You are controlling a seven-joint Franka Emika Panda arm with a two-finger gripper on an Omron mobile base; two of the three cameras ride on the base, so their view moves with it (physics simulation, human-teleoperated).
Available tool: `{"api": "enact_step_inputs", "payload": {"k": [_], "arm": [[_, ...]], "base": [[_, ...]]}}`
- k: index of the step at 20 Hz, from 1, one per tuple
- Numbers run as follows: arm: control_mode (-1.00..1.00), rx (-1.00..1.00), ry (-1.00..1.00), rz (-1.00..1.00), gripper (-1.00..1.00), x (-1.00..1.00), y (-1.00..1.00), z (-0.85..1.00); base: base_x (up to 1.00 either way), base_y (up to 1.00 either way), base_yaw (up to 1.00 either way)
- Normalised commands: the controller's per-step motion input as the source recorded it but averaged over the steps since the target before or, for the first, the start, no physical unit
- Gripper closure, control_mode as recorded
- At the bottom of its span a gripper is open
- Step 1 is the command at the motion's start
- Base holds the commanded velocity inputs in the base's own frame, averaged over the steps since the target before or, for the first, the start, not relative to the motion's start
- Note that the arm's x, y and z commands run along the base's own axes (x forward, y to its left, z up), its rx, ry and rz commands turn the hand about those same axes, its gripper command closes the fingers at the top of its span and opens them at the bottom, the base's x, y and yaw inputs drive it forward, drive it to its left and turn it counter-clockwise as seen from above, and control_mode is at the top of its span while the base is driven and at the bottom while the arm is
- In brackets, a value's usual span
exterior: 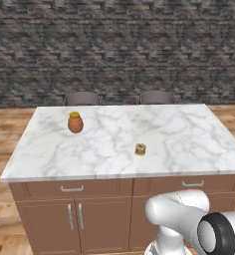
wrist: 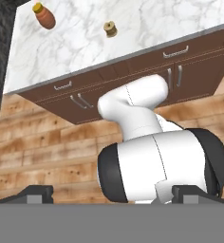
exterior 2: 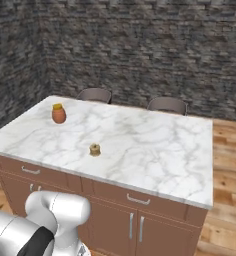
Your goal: Pick the candle and jar from the dining table and place them in the open cabinet. Close the cabinet after placing the objects.
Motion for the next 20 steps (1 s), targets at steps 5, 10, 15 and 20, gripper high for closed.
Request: {"api": "enact_step_inputs", "payload": {"k": [5, 10, 15, 20], "arm": [[1.0, 0.0, 0.0, 0.0, -1.0, 0.0, 0.0, 0.0], [1.0, 0.0, 0.0, 0.0, -1.0, 0.0, 0.0, 0.0], [1.0, 0.0, 0.0, 0.0, -1.0, 0.0, 0.0, 0.0], [1.0, 0.0, 0.0, 0.0, -1.0, 0.0, 0.0, 0.0]], "base": [[0.54, 0.15, 0.11], [0.3, 0.09, 0.09], [0.4, 0.12, 0.08], [0.59, 0.03, 0.07]]}}
